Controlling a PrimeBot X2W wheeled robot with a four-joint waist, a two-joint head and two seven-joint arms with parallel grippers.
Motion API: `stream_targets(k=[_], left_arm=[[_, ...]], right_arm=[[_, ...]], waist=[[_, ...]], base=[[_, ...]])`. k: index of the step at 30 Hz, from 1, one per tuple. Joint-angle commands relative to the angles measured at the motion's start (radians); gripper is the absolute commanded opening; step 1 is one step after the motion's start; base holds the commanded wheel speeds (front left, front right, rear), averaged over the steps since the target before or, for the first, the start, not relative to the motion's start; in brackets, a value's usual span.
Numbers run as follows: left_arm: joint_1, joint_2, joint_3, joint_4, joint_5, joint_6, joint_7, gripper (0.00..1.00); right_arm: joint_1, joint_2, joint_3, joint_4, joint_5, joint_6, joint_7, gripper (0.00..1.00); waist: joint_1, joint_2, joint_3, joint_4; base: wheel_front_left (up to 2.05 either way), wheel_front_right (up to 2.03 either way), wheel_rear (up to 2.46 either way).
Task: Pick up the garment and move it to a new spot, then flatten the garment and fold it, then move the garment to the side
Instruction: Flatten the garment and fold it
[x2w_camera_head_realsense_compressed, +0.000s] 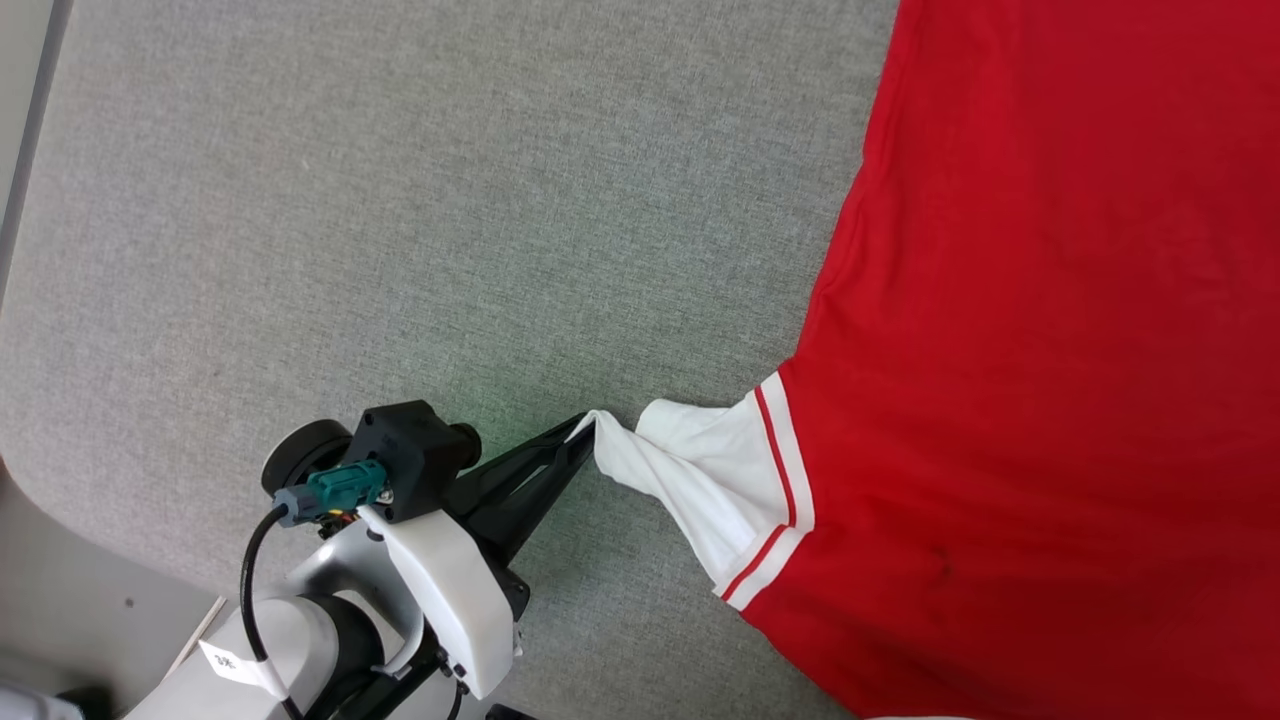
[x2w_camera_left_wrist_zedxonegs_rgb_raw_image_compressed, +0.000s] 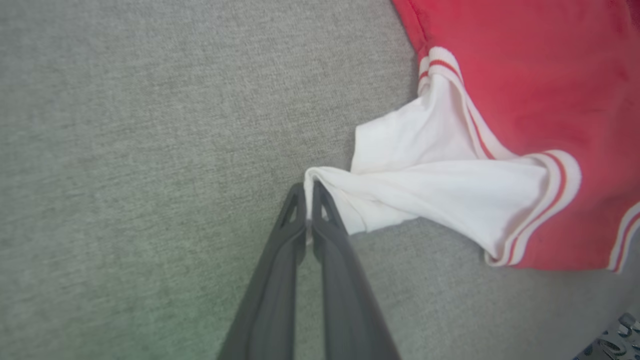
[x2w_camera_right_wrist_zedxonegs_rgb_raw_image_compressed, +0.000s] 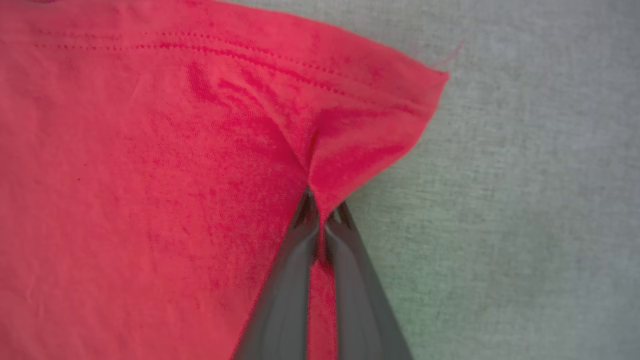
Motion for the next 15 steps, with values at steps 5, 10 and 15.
stream_targets(k=[5,10,15], left_arm=[[0.01,-0.01,0.015,0.03,-0.026,0.016,-0.016,0.0],[0.036,-0.005,0.017,0.058,-0.04,0.024,-0.021,0.0],[0.075,-0.001,0.014,0.091,-0.054,0.038,-0.027,0.0]], right_arm=[[0.152,0.003,0.008,0.042,0.021,-0.001,-0.022,0.0],[0.271,0.014,0.014,0.036,0.061,-0.001,-0.05,0.0],[0.424,0.024,0.028,0.019,0.12,-0.001,-0.088,0.0]], waist=[[0.0,0.0,-0.108,-0.055],[0.0,0.0,-0.199,-0.104],[0.0,0.0,-0.301,-0.16]], base=[[0.0,0.0,0.0],[0.0,0.0,0.0],[0.0,0.0,0.0]])
